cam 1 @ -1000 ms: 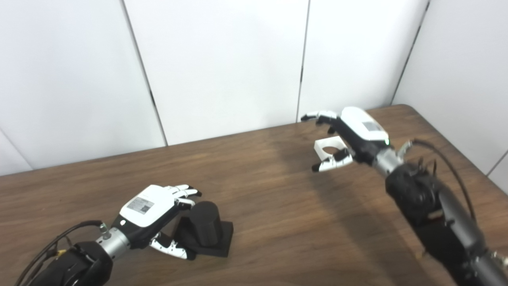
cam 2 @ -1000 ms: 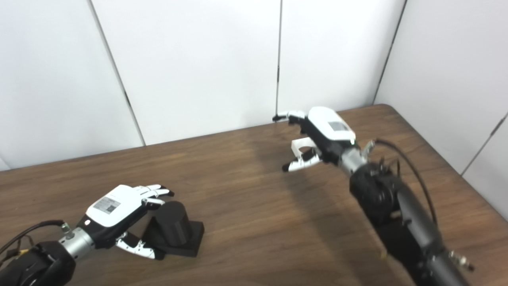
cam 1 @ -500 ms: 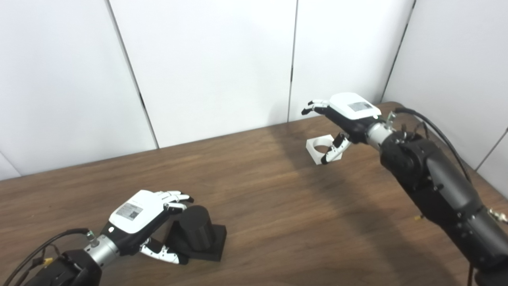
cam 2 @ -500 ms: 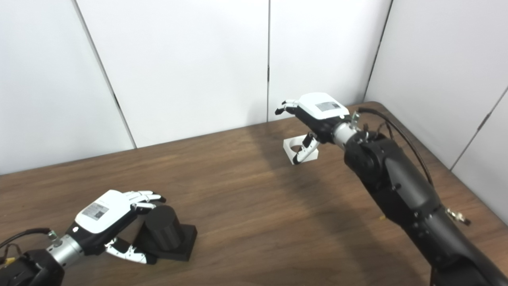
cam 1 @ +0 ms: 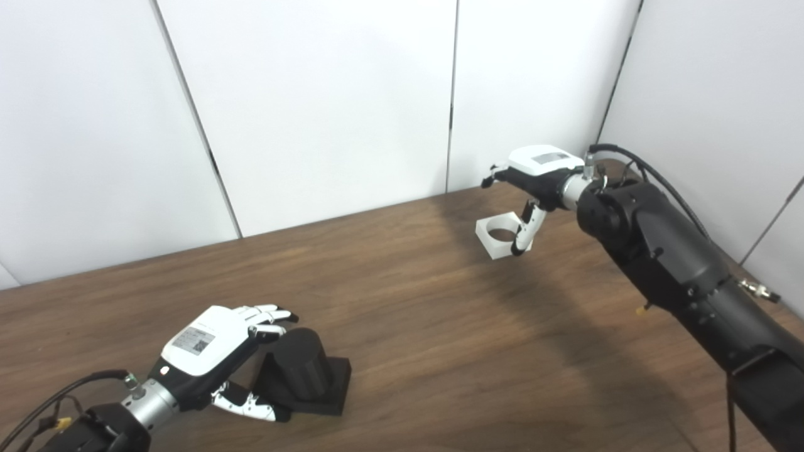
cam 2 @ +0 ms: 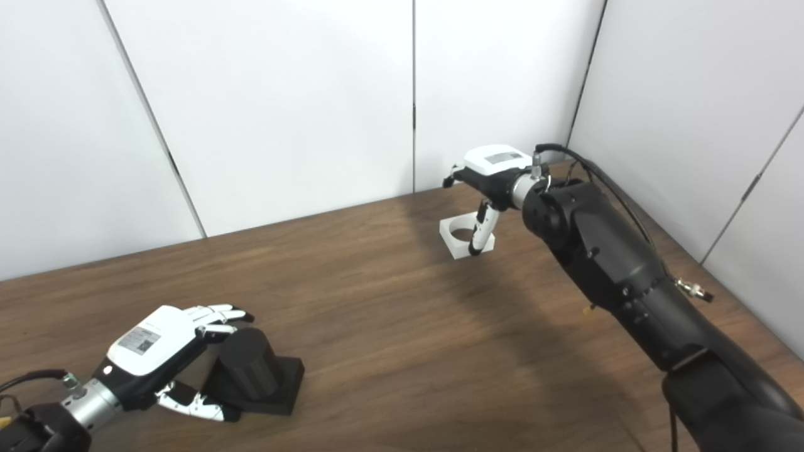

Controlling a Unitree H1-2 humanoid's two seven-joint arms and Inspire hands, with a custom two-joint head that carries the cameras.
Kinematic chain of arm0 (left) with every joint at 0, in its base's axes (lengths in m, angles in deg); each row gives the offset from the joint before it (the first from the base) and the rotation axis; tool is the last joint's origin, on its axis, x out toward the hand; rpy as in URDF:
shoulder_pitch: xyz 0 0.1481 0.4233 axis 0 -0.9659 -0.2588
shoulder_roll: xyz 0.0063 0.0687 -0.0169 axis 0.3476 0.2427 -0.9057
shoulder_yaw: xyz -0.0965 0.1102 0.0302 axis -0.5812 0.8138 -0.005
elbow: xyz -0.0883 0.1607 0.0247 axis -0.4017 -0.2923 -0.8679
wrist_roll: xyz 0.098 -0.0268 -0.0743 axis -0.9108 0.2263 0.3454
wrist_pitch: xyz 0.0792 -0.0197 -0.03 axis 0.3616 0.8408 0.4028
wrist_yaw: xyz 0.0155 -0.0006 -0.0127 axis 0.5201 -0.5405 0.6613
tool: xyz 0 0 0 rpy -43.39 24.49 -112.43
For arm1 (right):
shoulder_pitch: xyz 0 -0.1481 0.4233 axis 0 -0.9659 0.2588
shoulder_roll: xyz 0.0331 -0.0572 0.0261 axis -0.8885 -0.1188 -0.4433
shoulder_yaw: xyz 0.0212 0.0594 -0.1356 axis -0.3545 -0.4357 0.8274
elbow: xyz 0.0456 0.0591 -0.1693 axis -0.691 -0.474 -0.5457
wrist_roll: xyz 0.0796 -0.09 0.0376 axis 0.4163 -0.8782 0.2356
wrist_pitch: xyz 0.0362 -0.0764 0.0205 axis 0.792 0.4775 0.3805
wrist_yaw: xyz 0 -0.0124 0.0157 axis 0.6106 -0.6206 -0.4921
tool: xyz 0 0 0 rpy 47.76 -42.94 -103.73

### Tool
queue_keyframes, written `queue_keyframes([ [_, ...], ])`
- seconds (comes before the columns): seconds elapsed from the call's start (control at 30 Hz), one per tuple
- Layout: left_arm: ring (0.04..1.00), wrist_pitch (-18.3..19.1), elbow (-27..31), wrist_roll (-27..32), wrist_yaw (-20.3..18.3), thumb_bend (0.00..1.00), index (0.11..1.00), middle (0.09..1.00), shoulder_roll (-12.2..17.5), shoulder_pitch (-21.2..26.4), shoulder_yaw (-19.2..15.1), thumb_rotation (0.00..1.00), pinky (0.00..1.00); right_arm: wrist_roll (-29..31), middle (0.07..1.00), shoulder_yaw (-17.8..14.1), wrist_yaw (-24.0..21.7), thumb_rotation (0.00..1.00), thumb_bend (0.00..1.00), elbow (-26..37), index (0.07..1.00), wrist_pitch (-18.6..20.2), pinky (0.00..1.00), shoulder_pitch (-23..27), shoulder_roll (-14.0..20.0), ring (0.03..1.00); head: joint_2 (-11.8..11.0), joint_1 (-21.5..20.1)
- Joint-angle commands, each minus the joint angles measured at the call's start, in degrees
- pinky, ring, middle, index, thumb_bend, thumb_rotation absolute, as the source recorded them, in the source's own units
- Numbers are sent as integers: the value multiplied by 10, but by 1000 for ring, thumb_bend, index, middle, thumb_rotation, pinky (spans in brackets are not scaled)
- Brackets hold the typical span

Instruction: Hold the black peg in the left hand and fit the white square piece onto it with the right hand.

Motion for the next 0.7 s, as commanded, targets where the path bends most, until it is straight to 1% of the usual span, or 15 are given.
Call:
queue_keyframes([
  [0.0,871,-8,-18,-31,-35,524,489,855,28,-18,20,66,796,1,949,1,11,227,945,-6,839,-11,881,43,13,936,1,0],
  [0.1,867,-8,-20,-36,-34,524,489,852,29,-16,23,66,794,-7,945,17,16,221,964,-32,838,-14,885,57,9,935,1,0],
  [0.27,866,-8,-19,-30,-29,524,489,849,30,-17,24,66,794,-23,937,48,30,223,983,-76,835,-16,858,76,3,918,2,3],
  [0.37,870,-8,-20,-29,-29,524,489,855,29,-18,23,66,801,-22,930,56,40,223,976,-93,836,-19,867,81,0,916,2,3],
  [0.5,869,-8,-22,-26,-24,524,489,857,31,-18,27,67,793,-26,921,63,44,217,965,-100,831,-15,863,83,-5,911,4,5],
  [0.67,871,-8,-11,-27,-33,524,489,857,32,-23,19,65,798,-33,918,74,41,208,944,-103,832,-11,856,83,-8,910,7,8],
])
